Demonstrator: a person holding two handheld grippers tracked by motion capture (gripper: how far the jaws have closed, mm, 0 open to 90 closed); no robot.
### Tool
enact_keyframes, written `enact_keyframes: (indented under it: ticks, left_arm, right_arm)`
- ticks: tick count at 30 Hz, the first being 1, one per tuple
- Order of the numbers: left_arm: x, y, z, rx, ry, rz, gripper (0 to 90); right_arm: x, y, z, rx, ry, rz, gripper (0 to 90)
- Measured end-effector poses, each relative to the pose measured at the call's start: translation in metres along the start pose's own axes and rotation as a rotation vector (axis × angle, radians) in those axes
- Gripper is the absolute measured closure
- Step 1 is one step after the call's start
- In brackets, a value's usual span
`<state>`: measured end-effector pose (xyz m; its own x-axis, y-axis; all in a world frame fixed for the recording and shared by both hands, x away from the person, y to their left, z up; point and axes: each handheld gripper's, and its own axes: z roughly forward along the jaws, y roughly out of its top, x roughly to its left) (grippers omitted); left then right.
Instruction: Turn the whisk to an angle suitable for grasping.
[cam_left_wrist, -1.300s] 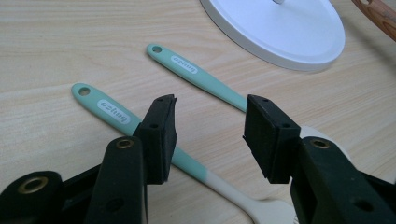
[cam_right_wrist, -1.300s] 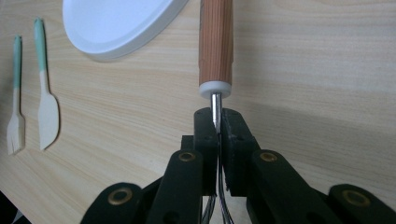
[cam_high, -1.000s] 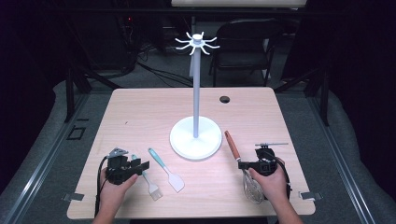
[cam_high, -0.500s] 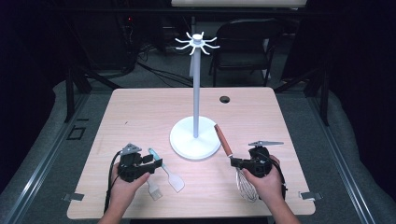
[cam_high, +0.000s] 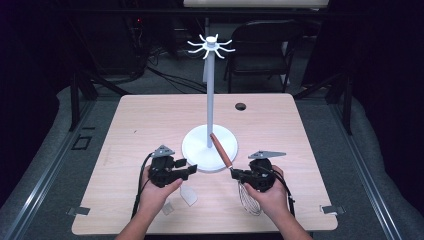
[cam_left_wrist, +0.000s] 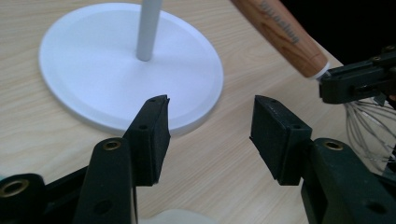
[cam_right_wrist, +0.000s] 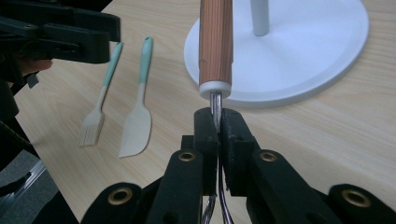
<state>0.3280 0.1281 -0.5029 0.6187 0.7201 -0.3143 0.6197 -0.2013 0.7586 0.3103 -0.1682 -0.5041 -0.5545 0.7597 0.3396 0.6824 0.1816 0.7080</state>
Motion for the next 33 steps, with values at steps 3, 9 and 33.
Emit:
enact_keyframes:
  ticks: [3, 9, 33]
  left_arm:
    - [-0.007, 0.003, 0.008, 0.003, -0.022, 0.005, 46.7]
    - [-0.019, 0.008, 0.02, 0.012, -0.059, 0.021, 46.4]
    - [-0.034, 0.023, 0.027, 0.001, -0.136, 0.006, 48.8]
  right_arm:
    - [0.004, -0.001, 0.004, -0.006, 0.008, -0.013, 86.0]
    - [0.011, -0.001, 0.008, -0.008, 0.026, -0.037, 85.9]
    - [0.031, 0.003, 0.017, -0.046, 0.045, -0.116, 86.0]
